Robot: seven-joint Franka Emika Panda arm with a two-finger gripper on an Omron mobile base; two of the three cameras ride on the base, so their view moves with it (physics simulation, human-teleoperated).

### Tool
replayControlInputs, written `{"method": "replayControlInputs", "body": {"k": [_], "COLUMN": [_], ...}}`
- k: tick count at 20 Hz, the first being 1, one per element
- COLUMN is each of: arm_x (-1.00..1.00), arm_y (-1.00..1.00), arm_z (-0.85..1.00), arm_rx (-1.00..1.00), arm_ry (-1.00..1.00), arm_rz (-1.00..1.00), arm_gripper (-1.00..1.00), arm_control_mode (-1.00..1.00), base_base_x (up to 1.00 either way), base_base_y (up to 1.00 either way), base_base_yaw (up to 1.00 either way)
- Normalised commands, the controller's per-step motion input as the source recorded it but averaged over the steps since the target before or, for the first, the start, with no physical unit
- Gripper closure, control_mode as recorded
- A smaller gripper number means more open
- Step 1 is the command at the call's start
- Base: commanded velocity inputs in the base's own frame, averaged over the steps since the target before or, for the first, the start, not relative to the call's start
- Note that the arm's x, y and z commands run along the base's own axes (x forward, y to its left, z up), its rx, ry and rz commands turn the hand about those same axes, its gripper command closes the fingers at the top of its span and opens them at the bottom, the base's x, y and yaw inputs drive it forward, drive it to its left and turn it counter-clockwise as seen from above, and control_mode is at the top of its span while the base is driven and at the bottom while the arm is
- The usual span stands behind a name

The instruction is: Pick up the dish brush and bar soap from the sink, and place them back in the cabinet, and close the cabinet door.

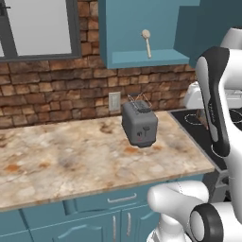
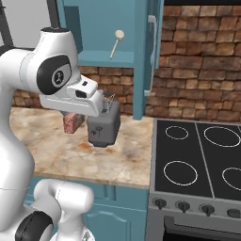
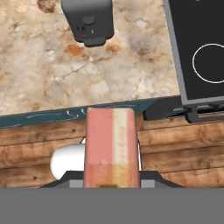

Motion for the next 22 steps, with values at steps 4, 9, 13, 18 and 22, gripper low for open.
{"method": "replayControlInputs", "body": {"k": [4, 9, 13, 18, 22], "arm_x": [0.00, 0.00, 0.00, 0.00, 0.00], "arm_y": [0.00, 0.00, 0.00, 0.00, 0.00], "arm_z": [0.00, 0.00, 0.00, 0.00, 0.00], "arm_rx": [0.00, 0.00, 0.00, 0.00, 0.00], "arm_ry": [0.00, 0.00, 0.00, 0.00, 0.00], "arm_rz": [0.00, 0.00, 0.00, 0.00, 0.00], "arm_gripper": [1.00, 1.00, 1.00, 1.00, 1.00], "arm_control_mode": [1.00, 1.00, 1.00, 1.00, 1.00], "base_base_x": [0.24, 0.22, 0.37, 0.45, 0.37], "base_base_y": [-0.11, -0.23, -0.20, -0.16, -0.16], "base_base_yaw": [0.07, 0.00, 0.00, 0.00, 0.00]}}
